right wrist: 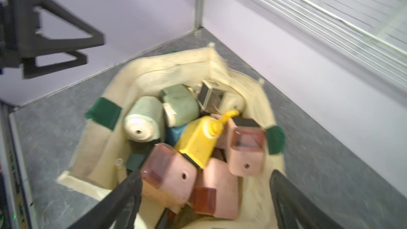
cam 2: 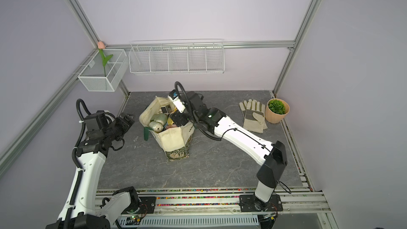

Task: Take out the pencil sharpeners from the tote bags
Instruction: Adjust the canvas bag at the center of the board.

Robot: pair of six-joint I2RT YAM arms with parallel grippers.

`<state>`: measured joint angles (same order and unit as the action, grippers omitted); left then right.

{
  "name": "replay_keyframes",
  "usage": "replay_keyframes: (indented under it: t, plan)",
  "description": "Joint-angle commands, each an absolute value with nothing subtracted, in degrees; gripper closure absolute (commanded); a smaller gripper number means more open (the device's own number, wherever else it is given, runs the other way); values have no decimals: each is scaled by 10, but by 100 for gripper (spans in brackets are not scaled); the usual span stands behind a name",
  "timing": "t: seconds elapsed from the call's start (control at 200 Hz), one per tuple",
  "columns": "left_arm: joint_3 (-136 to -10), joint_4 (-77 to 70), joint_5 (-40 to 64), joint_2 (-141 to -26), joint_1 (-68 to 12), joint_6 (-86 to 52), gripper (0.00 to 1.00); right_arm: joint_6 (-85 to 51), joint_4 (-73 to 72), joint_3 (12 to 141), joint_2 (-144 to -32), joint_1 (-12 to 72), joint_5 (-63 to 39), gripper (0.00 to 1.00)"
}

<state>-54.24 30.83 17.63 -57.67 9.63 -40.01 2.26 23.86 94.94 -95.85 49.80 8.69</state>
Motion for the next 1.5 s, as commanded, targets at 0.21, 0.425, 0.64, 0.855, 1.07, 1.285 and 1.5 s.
replay_keyframes:
  t: [0.21, 0.425, 0.64, 0.855, 1.07, 1.285, 1.5]
  plan:
    - [-557, 258, 176, -668, 42, -397, 10, -77, 258, 890, -977, 424, 34, 10]
    - [-576, 276, 179, -717, 38, -369, 21, -113, 251, 897, -1022, 400, 4, 18]
    - [-604, 273, 202, -751, 36, -356, 100, -118, 252, 889, -1043, 397, -27, 41]
    - [-695, 317, 189, -770, 37, -342, 100, -136, 218, 846, -1023, 399, -93, 89]
    - [-789, 333, 221, -815, 36, -340, 100, -172, 108, 770, -1008, 436, -162, 94]
    - [-822, 323, 278, -850, 36, -342, 100, -154, 93, 775, -1017, 488, -153, 89]
    - [-858, 347, 322, -868, 32, -328, 100, -121, 76, 731, -992, 486, -106, 66]
